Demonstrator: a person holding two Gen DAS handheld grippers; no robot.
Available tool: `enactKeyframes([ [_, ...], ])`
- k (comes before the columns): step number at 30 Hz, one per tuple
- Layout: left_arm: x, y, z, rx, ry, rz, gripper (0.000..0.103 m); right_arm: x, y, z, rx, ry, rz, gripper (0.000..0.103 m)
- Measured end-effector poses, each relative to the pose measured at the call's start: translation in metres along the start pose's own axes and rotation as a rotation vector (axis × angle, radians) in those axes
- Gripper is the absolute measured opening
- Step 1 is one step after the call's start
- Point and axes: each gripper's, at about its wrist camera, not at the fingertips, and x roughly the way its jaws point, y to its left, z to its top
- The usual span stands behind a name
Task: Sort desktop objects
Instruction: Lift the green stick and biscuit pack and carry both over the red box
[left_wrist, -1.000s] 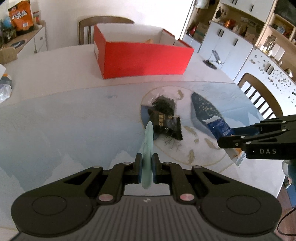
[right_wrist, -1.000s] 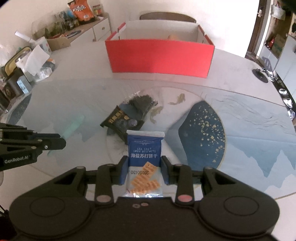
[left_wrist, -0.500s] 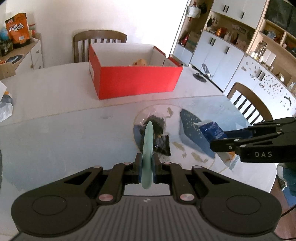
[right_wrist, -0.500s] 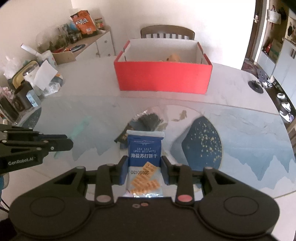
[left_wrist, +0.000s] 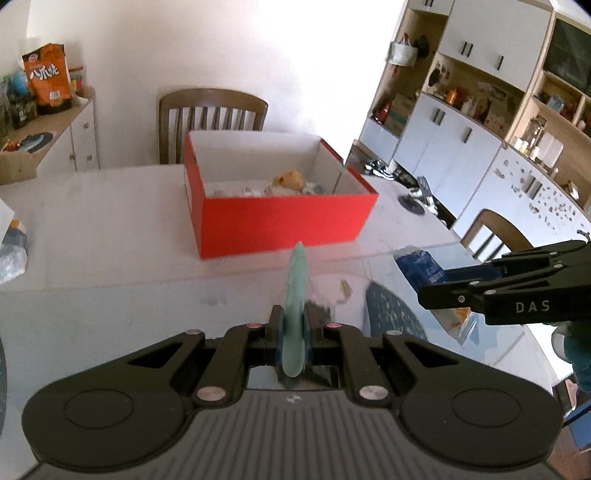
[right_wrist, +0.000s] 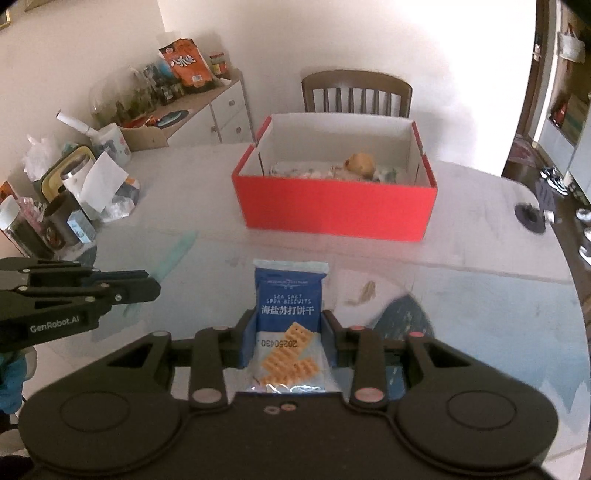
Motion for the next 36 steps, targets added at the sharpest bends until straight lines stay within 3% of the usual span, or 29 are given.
enactKeyframes([
  [16,0.051,-0.012,0.075,-0.003,-0.037,0.046,0.01,0.019,-0.052,0.083,-0.089,-0.028,0.035,0.036],
  [36,0.108,0.003,0.154,0.006,-0.03,0.087,0.01,0.075,-0.089,0.151,-0.087,-0.024,0.06,0.036],
])
